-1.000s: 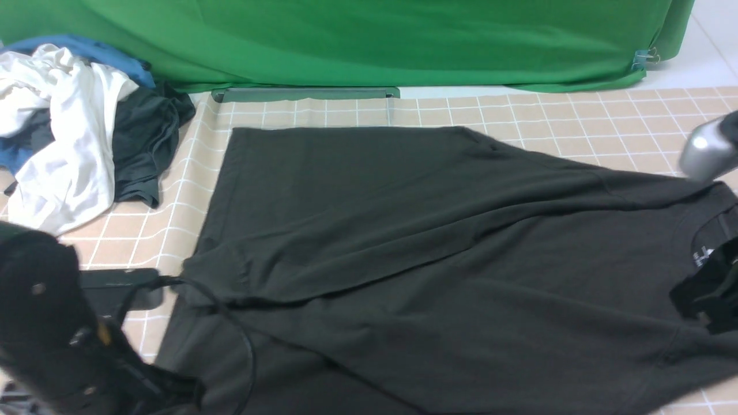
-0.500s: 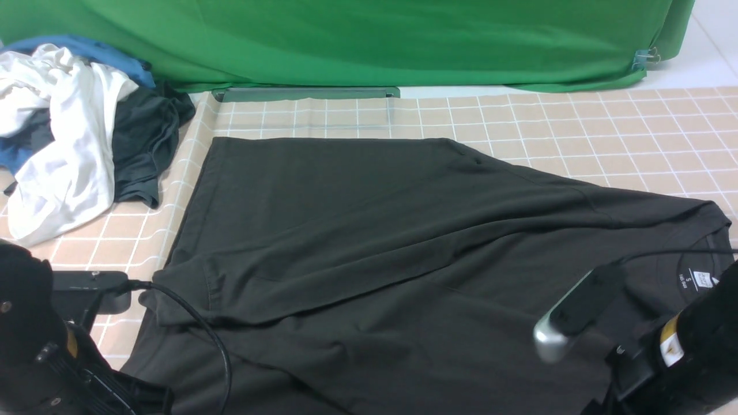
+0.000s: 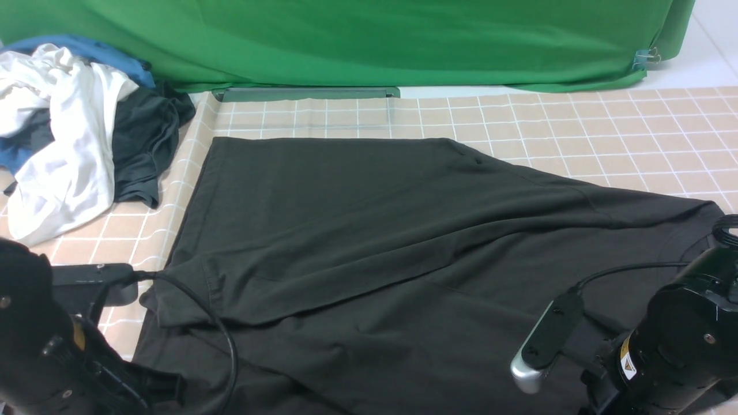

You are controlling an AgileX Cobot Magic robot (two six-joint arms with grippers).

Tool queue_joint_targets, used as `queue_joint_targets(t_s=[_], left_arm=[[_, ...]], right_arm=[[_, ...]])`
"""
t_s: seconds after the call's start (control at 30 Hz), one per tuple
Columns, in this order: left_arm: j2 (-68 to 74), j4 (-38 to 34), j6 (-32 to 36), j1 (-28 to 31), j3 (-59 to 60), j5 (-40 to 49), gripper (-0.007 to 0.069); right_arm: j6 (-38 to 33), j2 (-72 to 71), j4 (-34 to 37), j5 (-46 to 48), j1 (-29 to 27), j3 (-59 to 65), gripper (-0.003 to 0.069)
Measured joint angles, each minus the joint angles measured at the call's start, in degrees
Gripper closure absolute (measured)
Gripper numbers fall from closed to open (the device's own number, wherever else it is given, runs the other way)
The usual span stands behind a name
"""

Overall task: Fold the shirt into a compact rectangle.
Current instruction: 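Grasp the near edge of the shirt at its hem and shoulder corners, then fold the black garment in half by bringing its near edge over to the far edge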

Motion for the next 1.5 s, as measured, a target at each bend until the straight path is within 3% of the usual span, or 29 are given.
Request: queue_joint_targets(t_s=[0.03, 0.07, 0.17, 0.37, 0.7, 0.9, 1.1, 1.5], left_arm=[[0.0, 0.0, 0.0, 0.0, -0.9, -0.2, 0.0589], [0.0, 0.0, 0.0, 0.0, -1.8, -0.2, 0.0589], [0.0, 0.0, -0.9, 0.0, -4.9, -0.4, 0.0589], [0.6, 0.0, -2.2, 0.0, -13.4, -1.3, 0.0589], [8.6, 0.0, -2.9, 0.6, -24.7, -2.5, 0.0589], [17.1, -3.7, -1.4, 7.5, -31.1, -4.0, 0.0589], [26.5, -12.4, 3.8, 14.2, -39.1, -5.9, 0.0589], [46.5, -20.8, 5.2, 19.8, -62.0, -2.9, 0.0589]], right_arm=[[0.0, 0.0, 0.0, 0.0, 0.0, 0.0, 0.0466], [-0.1, 0.0, 0.0, 0.1, 0.0, 0.0, 0.0522], [-0.3, 0.1, 0.0, 2.0, 0.0, -0.8, 0.0597], [-0.2, -0.4, 0.0, 9.6, 0.0, -6.0, 0.0603], [-0.2, -1.5, -0.6, 11.2, -0.7, -15.1, 0.0607], [-1.2, -0.7, -0.6, 11.0, -8.4, -21.0, 0.0607], [-3.6, 6.6, -0.6, 11.0, -15.4, -30.0, 0.0607], [-6.0, 26.2, -0.4, 14.4, -22.6, -55.1, 0.0607]])
